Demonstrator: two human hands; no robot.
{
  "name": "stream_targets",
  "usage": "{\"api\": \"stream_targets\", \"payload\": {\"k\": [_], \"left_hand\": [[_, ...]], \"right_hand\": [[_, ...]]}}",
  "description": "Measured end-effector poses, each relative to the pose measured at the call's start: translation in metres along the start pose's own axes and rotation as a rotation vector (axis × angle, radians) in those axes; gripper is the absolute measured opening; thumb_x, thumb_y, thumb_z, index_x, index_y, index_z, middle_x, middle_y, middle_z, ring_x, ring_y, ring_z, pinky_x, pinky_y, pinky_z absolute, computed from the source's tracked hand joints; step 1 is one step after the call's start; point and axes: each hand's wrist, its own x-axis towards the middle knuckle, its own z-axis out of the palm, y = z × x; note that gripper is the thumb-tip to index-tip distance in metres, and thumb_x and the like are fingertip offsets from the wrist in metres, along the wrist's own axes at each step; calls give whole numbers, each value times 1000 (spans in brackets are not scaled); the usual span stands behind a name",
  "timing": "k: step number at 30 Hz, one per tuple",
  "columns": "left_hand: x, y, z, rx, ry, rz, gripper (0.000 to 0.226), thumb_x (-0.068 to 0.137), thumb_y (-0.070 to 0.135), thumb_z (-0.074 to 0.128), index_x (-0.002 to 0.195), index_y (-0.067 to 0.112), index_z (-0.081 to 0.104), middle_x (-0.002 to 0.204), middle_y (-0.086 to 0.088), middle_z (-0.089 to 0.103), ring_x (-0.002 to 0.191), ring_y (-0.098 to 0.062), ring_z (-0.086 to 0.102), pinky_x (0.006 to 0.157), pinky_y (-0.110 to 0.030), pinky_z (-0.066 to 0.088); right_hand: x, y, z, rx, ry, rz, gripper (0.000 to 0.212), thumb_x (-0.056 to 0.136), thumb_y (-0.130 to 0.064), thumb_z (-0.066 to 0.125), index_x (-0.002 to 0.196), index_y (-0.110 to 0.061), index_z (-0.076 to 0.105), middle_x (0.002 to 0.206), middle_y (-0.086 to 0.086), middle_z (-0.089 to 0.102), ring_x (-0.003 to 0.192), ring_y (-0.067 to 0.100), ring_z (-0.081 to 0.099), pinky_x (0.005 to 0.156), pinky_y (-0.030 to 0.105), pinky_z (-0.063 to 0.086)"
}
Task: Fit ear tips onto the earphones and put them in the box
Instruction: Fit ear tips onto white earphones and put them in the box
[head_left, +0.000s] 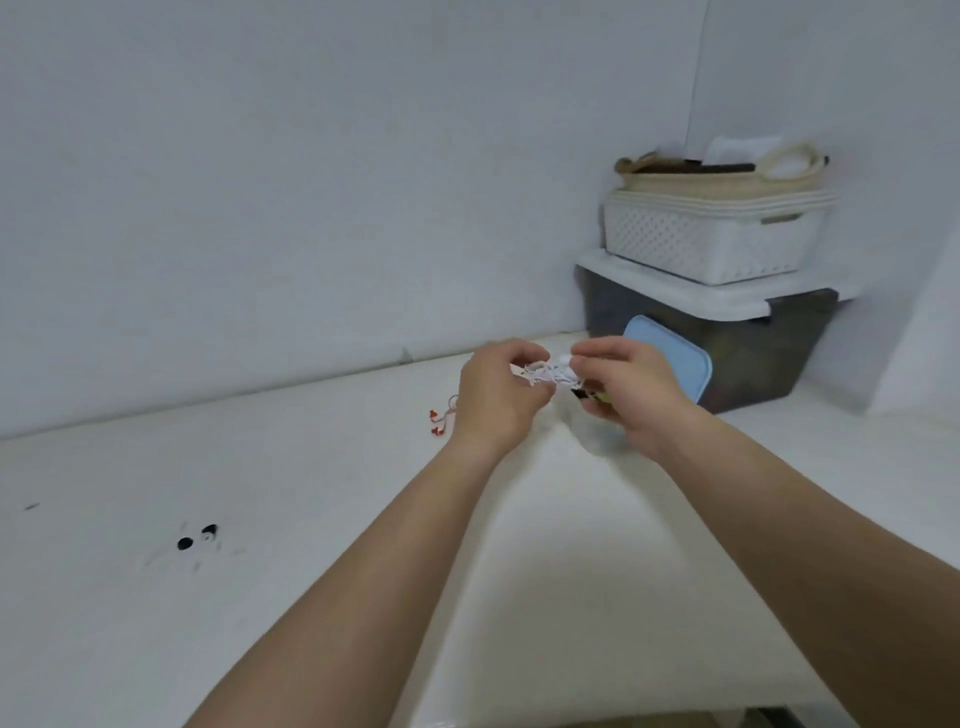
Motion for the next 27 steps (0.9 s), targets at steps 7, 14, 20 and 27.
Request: {"api": "stream_targets", "payload": {"k": [7,14,20,27], "left_hand": [[63,10,72,184,-81,66,28,77,21,80,99,26,63,99,13,66,89,-14,61,84,-35,53],[98,-12,85,528,-44,152,30,82,49,73,98,29,55,97,9,64,91,-18,59,74,-36,49],[103,-31,87,580,-163,-15,51,74,64,73,100,28,48,93,6,65,89,-20,61,69,-35,46],[93,-38,73,289,-336,-35,15,83,39,73,76,26,73,77,7,69,75,-12,61,61,-26,41]], "right_hand": [[70,0,-58,-281,185,-82,13,83,-8,75,85,-20,73,83,6,74,73,20,69,75,41,61],[125,-7,-38,-539,126,-279,16,83,-9,73,82,-25,72,77,-5,71,74,9,67,69,22,52],[144,3,-32,-754,-84,-197,19,82,-2,70,84,-20,74,75,-1,72,73,13,70,68,31,59],[135,12,-30,-903,-273,-182,26,79,2,64,82,-21,75,74,-2,75,74,9,71,67,26,55]]}}
